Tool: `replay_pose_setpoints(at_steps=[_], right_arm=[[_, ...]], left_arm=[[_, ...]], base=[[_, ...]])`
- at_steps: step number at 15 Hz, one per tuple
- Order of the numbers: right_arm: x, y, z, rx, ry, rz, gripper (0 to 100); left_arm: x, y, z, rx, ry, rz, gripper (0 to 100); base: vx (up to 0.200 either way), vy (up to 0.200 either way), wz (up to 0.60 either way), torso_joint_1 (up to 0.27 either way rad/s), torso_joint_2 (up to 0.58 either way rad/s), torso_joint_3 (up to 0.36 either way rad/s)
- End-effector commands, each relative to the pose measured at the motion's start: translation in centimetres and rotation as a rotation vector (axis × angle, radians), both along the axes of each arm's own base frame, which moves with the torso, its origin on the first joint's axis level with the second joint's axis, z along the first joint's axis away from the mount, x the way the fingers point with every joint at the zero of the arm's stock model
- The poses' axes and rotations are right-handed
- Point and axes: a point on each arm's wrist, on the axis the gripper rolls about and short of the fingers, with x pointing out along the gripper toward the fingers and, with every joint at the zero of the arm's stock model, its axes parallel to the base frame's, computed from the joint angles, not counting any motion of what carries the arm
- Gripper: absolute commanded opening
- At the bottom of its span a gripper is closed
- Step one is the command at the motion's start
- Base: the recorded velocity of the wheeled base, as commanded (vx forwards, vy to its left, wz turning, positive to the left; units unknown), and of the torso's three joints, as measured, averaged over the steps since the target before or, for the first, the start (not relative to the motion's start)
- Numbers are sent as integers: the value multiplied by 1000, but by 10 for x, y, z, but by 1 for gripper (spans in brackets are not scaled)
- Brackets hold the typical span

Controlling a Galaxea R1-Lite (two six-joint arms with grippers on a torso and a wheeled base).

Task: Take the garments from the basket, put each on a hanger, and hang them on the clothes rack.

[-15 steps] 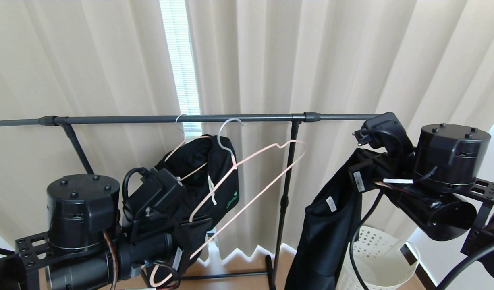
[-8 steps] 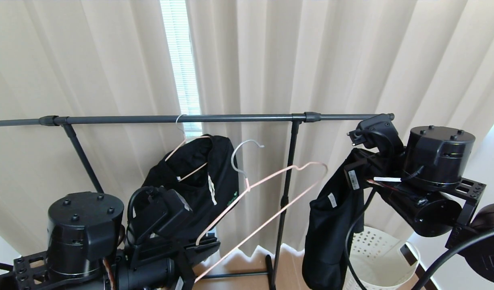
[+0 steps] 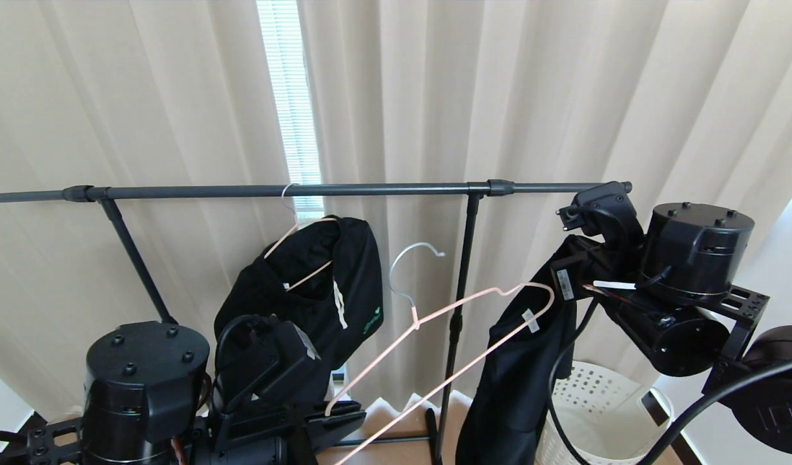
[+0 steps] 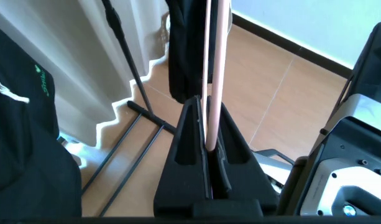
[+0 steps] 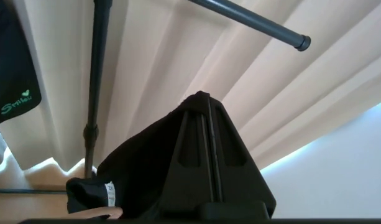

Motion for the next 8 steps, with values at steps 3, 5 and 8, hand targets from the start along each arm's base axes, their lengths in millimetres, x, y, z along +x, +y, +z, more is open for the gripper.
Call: replay_pose_setpoints(at_steps=[3,5,8], right_arm=[[-10,13,-6,-16,18,44,0],[-13,17,-7,-18,22,58,0],[-19,24,-8,-23,21,74,0]], left_arm=[[2,-3,-1,-8,6,3,0],[4,-5,0,-30,-4,6,0],[8,-9,-4,-38,-9,17,0]], base=[[0,0,0,0,0,0],[0,0,0,0,0,0],[0,0,0,0,0,0]])
